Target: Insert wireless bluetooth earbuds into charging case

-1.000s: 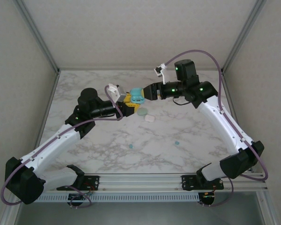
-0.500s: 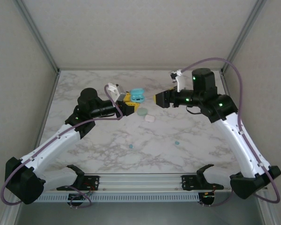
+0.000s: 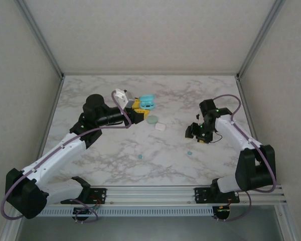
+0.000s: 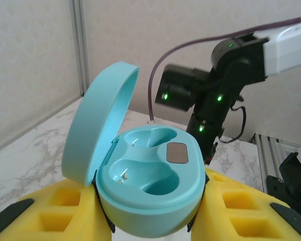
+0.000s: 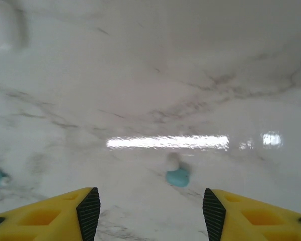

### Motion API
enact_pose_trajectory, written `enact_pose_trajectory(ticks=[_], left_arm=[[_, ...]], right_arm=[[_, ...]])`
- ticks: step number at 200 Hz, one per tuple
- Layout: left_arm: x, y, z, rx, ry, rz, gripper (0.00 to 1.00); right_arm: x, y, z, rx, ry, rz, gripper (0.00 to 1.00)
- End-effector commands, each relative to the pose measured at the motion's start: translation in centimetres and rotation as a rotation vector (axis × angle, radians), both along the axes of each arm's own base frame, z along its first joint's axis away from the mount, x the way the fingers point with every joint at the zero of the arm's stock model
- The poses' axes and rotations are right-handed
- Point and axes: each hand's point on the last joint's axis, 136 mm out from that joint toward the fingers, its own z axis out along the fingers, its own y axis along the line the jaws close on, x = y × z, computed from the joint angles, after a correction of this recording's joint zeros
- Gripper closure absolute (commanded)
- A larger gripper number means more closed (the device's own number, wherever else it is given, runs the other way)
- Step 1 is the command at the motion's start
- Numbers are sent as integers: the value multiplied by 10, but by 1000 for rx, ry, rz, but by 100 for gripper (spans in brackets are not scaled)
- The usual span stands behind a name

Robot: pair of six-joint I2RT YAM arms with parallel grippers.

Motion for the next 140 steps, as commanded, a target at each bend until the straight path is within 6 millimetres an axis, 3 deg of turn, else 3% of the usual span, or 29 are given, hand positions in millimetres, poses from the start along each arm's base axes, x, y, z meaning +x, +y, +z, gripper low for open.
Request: enact_pose_trajectory(ticks=[1,56,99,140], left_arm=[[-7,1,18,-36,-41,-8,71],[-6,0,18,-34,-43,-7,71],[-6,-1,19,-33,-45,-13,71],[-6,0,19,-30,-45,-6,71]], right_arm=[[-12,-7,-16,-33,65,-94,36],[-37,2,-36,37,117,-236,34],[-36,21,-45,112,139,-244,35],[-37,17,-56,16,164,-227,36]])
